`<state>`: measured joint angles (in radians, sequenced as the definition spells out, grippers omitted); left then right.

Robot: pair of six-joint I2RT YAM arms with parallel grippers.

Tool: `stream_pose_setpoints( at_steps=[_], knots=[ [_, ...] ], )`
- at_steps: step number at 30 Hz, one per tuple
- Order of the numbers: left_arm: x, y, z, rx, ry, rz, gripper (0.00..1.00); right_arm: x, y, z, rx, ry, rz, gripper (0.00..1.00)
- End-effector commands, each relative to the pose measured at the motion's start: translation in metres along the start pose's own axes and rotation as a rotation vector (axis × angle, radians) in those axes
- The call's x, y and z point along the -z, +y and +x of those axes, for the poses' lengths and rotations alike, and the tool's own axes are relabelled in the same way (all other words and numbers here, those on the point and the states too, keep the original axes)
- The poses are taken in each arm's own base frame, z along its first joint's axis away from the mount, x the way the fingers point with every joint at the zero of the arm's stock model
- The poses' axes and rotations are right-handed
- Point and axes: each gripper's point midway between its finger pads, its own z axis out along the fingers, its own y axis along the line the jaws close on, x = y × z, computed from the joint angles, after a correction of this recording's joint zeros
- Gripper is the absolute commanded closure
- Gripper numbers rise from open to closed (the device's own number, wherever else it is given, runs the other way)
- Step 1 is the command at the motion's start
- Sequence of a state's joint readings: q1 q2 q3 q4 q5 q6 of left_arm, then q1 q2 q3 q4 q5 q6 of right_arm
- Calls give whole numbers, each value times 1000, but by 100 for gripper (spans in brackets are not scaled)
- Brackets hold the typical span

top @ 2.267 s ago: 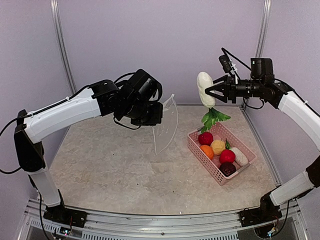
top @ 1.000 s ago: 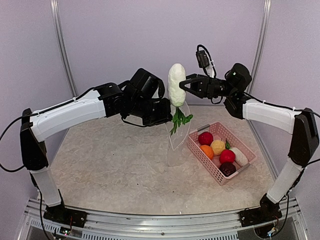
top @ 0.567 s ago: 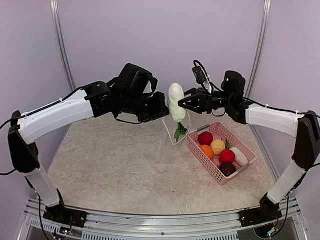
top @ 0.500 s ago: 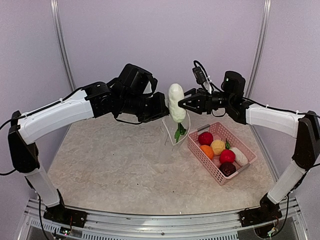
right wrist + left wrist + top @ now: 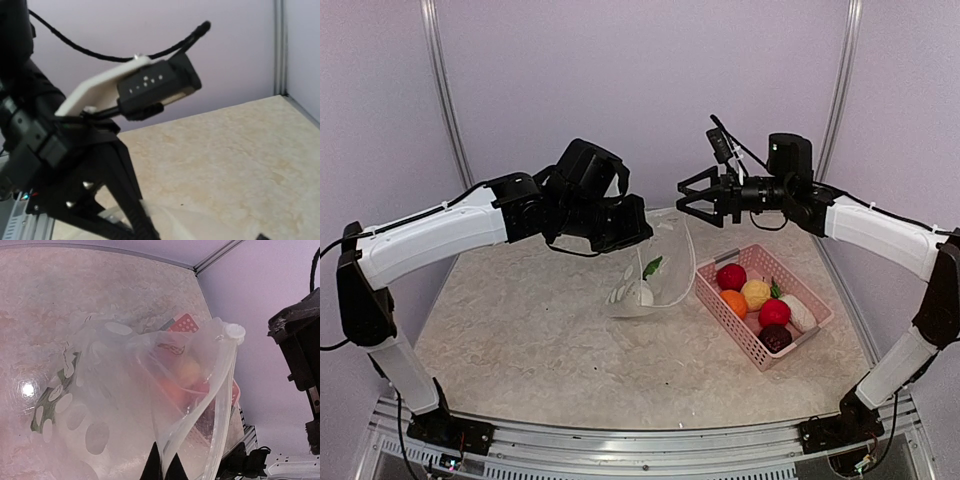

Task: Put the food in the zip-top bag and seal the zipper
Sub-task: Place the fake vegetable in the zipper food storage bag.

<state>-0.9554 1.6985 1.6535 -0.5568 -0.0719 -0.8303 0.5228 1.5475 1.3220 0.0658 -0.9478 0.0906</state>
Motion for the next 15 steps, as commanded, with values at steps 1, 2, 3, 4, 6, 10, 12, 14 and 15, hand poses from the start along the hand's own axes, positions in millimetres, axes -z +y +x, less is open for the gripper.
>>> stream_pose_setpoints(
  at_steps=[1,2,3,4,6,10,12,14,15],
  knots=[
    [9,9,-12,-22,-30,-24,100,13,11,-22,71,39,63,22],
    [9,14,-11,-34,-23,-44,100,16,11,-23,86,51,81,22],
    [9,18,-11,-50,-18,-65,100,20,11,-23,97,64,99,22],
    [11,22,-10,-68,-15,-88,100,24,11,-23,107,77,118,22],
    [18,33,-9,-113,-1,-144,100,36,8,-19,118,111,169,22],
    [43,57,-9,-205,15,-274,100,66,-12,2,75,171,280,25],
    [59,70,-10,-243,16,-336,100,86,-27,18,35,203,341,27],
    [76,82,-12,-283,13,-395,100,104,-44,39,2,260,423,29],
    [88,87,-16,-294,2,-423,100,113,-51,51,-7,298,464,31]
  ],
)
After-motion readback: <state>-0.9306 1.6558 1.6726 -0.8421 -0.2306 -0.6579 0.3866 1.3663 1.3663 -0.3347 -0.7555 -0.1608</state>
